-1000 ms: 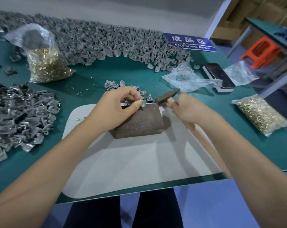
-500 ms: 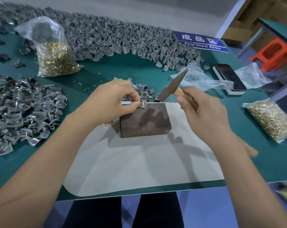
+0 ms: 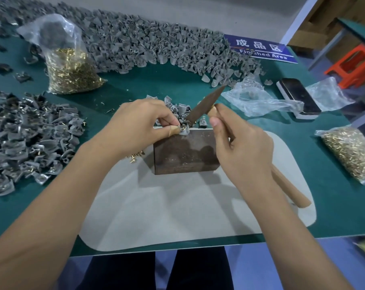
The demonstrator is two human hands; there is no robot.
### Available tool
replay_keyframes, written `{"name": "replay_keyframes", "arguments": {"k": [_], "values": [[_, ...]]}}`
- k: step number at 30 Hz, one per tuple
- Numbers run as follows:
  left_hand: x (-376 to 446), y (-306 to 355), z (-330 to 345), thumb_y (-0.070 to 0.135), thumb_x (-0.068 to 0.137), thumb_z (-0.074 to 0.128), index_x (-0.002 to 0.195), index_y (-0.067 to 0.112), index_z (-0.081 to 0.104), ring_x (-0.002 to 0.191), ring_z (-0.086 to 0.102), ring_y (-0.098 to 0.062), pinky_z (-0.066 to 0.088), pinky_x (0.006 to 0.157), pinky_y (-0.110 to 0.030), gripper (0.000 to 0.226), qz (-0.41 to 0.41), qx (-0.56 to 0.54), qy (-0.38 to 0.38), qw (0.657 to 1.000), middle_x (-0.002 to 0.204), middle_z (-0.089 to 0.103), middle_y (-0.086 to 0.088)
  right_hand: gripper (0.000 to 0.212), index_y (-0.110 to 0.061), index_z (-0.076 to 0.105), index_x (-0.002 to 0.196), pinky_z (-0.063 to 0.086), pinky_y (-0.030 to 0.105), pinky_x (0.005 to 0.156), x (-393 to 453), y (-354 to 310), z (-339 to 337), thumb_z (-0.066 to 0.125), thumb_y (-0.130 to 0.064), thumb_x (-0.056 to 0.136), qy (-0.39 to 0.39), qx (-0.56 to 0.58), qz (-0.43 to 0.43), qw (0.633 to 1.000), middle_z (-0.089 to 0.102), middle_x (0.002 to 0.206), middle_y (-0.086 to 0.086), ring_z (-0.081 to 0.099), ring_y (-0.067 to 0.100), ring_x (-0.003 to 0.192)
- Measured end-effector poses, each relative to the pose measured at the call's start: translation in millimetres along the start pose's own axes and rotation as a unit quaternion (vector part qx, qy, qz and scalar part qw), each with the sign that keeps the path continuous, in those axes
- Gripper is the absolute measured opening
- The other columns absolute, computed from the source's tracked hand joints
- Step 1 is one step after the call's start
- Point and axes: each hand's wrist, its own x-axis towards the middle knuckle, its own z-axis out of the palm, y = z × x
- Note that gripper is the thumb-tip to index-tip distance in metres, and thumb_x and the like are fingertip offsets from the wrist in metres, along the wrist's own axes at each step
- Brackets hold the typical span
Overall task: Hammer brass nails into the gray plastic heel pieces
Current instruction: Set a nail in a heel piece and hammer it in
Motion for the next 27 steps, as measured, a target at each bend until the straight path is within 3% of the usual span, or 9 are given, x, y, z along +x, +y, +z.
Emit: {"name": "replay_keyframes", "arguments": {"k": [4, 9, 13, 16, 20, 23, 27], "values": [[0.6, 0.2, -0.5, 0.044, 0.09, 0.071, 0.094, 0.039, 0.075, 0.087, 0.052, -0.001, 0.036, 0.071, -0.031, 0.008, 0.002, 0.013, -0.003, 1.0, 0.082, 0.058, 0.025, 0.021, -0.029, 0.067, 0.116, 0.041, 0.034, 0.051, -2.9, -3.9, 0.2, 0.049, -0.037, 0.107, 0.005, 0.006, -0.008, 1.0, 0.065, 0.074, -0.006, 0.057, 0.023, 0.062], [0.6, -0.7, -0.6, 0.043, 0.09, 0.072, 0.095, 0.038, 0.076, 0.088, 0.05, -0.002, 0.033, 0.069, -0.031, 0.008, 0.007, 0.026, 0.0, 1.0, 0.083, 0.058, 0.022, 0.021, -0.033, 0.065, 0.114, 0.037, 0.034, 0.053, 2.0, -4.6, 2.3, 0.049, -0.042, 0.106, -0.032, -0.032, -0.012, 0.999, 0.066, 0.073, -0.003, 0.06, 0.03, 0.067], [0.5, -0.6, -1.4, 0.043, 0.09, 0.072, 0.094, 0.038, 0.075, 0.088, 0.052, -0.003, 0.035, 0.069, -0.03, 0.008, 0.008, 0.019, -0.002, 1.0, 0.084, 0.059, 0.021, 0.019, -0.032, 0.062, 0.11, 0.034, 0.032, 0.05, 1.1, -3.8, 0.6, 0.046, -0.042, 0.106, -0.015, -0.026, -0.015, 0.999, 0.057, 0.068, -0.006, 0.048, 0.021, 0.059], [0.7, -0.4, -1.6, 0.042, 0.09, 0.073, 0.093, 0.037, 0.075, 0.086, 0.05, -0.003, 0.035, 0.07, -0.031, 0.006, 0.009, 0.018, -0.003, 1.0, 0.081, 0.057, 0.022, 0.021, -0.033, 0.067, 0.113, 0.038, 0.032, 0.05, -0.4, -3.9, 2.7, 0.048, -0.04, 0.106, -0.016, -0.035, -0.042, 0.998, 0.066, 0.073, -0.005, 0.062, 0.024, 0.065], [0.4, -1.2, -2.0, 0.045, 0.089, 0.073, 0.093, 0.037, 0.075, 0.085, 0.047, -0.002, 0.033, 0.069, -0.031, 0.009, 0.006, 0.015, -0.004, 1.0, 0.08, 0.056, 0.024, 0.023, -0.031, 0.07, 0.119, 0.04, 0.031, 0.053, -1.2, -5.5, 6.9, 0.053, -0.037, 0.105, 0.01, -0.013, -0.038, 0.999, 0.073, 0.083, -0.006, 0.068, 0.022, 0.072], [0.7, -0.3, -2.2, 0.044, 0.089, 0.074, 0.093, 0.037, 0.075, 0.088, 0.05, -0.004, 0.034, 0.07, -0.031, 0.008, 0.006, 0.011, -0.005, 1.0, 0.08, 0.057, 0.022, 0.024, -0.03, 0.071, 0.121, 0.05, 0.035, 0.056, -1.8, -4.9, 8.2, 0.055, -0.035, 0.105, 0.025, 0.012, -0.034, 0.999, 0.076, 0.09, -0.005, 0.071, 0.024, 0.077], [1.0, -0.2, -3.6, 0.044, 0.088, 0.074, 0.093, 0.037, 0.076, 0.093, 0.054, -0.006, 0.041, 0.072, -0.034, 0.009, 0.01, 0.012, -0.005, 1.0, 0.08, 0.059, 0.023, 0.02, -0.034, 0.067, 0.116, 0.031, 0.03, 0.053, 1.7, -1.4, 5.6, 0.05, -0.04, 0.105, -0.011, -0.034, -0.027, 0.999, 0.067, 0.076, -0.006, 0.063, 0.023, 0.069]]}}
